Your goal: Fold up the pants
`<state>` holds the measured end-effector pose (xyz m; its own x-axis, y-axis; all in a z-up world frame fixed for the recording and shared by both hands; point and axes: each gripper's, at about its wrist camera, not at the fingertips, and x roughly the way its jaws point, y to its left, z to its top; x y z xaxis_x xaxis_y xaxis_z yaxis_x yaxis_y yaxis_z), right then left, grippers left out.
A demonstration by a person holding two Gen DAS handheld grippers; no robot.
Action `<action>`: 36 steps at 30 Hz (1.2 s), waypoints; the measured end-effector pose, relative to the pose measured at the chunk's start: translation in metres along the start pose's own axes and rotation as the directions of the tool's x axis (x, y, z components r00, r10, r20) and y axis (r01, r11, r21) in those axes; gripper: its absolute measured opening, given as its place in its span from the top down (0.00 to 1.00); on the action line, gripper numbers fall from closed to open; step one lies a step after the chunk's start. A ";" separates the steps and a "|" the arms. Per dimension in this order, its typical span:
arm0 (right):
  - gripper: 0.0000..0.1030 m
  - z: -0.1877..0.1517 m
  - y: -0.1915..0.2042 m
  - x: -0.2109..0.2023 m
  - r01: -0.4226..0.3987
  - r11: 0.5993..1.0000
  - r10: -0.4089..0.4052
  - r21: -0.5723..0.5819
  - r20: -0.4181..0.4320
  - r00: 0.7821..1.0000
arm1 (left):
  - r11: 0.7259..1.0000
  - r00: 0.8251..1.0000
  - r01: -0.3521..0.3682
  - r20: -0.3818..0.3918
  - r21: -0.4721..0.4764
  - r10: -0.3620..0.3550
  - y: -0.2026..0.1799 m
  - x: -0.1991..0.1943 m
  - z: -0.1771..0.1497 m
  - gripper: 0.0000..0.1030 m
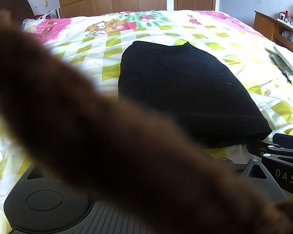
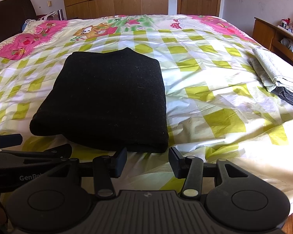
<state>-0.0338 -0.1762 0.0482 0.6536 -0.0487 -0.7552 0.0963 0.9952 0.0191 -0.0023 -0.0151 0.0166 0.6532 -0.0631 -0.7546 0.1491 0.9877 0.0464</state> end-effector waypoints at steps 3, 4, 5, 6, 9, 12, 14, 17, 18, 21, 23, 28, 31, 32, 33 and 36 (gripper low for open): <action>0.42 0.000 -0.001 0.000 -0.001 1.000 0.001 0.007 0.001 1.000 | 1.000 1.000 0.003 0.000 -0.008 -0.003 0.001 0.000 0.000 0.02; 0.42 -0.001 -0.001 -0.001 -0.001 1.000 0.001 0.009 0.003 1.000 | 1.000 1.000 0.006 -0.001 -0.011 -0.006 0.002 0.000 0.000 0.02; 0.42 -0.001 -0.001 -0.001 -0.001 1.000 0.001 0.012 0.005 1.000 | 1.000 1.000 0.008 -0.002 -0.013 -0.008 0.002 0.000 0.000 0.02; 0.42 -0.001 -0.001 -0.001 -0.002 1.000 0.002 0.013 0.006 1.000 | 1.000 1.000 0.008 -0.002 -0.014 -0.008 0.002 0.000 0.000 0.02; 0.42 -0.001 -0.001 -0.001 -0.001 1.000 0.001 0.011 0.007 1.000 | 1.000 1.000 0.007 -0.001 -0.014 -0.007 0.003 0.000 0.000 0.02; 0.42 -0.001 -0.001 0.000 0.000 1.000 0.000 0.005 0.002 1.000 | 1.000 1.000 0.005 -0.001 -0.013 -0.005 0.003 0.000 0.000 0.02; 0.42 -0.001 0.000 0.000 -0.001 1.000 0.001 0.004 -0.001 1.000 | 1.000 1.000 0.004 0.000 -0.013 -0.004 0.003 0.000 0.000 0.02; 0.42 -0.001 0.000 0.001 -0.004 1.000 0.004 0.003 -0.005 1.000 | 1.000 1.000 0.003 0.000 -0.013 -0.003 0.003 0.000 0.000 0.02; 0.42 -0.001 0.000 0.001 -0.005 1.000 0.005 0.003 -0.005 1.000 | 1.000 1.000 0.002 0.001 -0.012 -0.002 0.003 0.000 0.000 0.02; 0.42 -0.002 0.000 0.001 -0.006 1.000 0.006 0.003 -0.007 1.000 | 1.000 1.000 0.002 0.002 -0.008 -0.002 0.002 0.000 -0.001 0.02; 0.42 -0.002 0.000 0.002 -0.006 1.000 0.006 0.003 -0.007 1.000 | 1.000 1.000 0.003 0.003 -0.008 -0.003 0.002 0.000 -0.001 0.02; 0.42 -0.002 0.000 0.002 -0.007 1.000 0.007 0.001 -0.009 1.000 | 1.000 1.000 0.003 0.002 -0.011 -0.003 0.002 0.000 0.000 0.02; 0.42 -0.002 0.000 0.002 -0.006 1.000 0.006 0.002 -0.009 1.000 | 1.000 1.000 0.004 0.003 -0.015 -0.004 0.002 -0.001 0.000 0.02; 0.42 -0.002 0.000 0.002 -0.006 1.000 0.006 0.002 -0.009 1.000 | 1.000 1.000 0.004 0.003 -0.016 -0.004 0.002 -0.001 0.000 0.02; 0.42 -0.002 0.000 0.002 -0.006 1.000 0.006 0.002 -0.009 1.000 | 1.000 1.000 0.003 0.003 -0.017 -0.003 0.003 0.000 0.000 0.02; 0.42 -0.002 0.000 0.003 -0.008 1.000 0.008 0.004 -0.011 1.000 | 1.000 1.000 0.004 0.002 -0.022 -0.004 0.004 0.000 0.000 0.02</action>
<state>-0.0339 -0.1762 0.0447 0.6460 -0.0402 -0.7623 0.0944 0.9952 0.0274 -0.0020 -0.0115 0.0171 0.6543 -0.0673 -0.7533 0.1356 0.9903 0.0294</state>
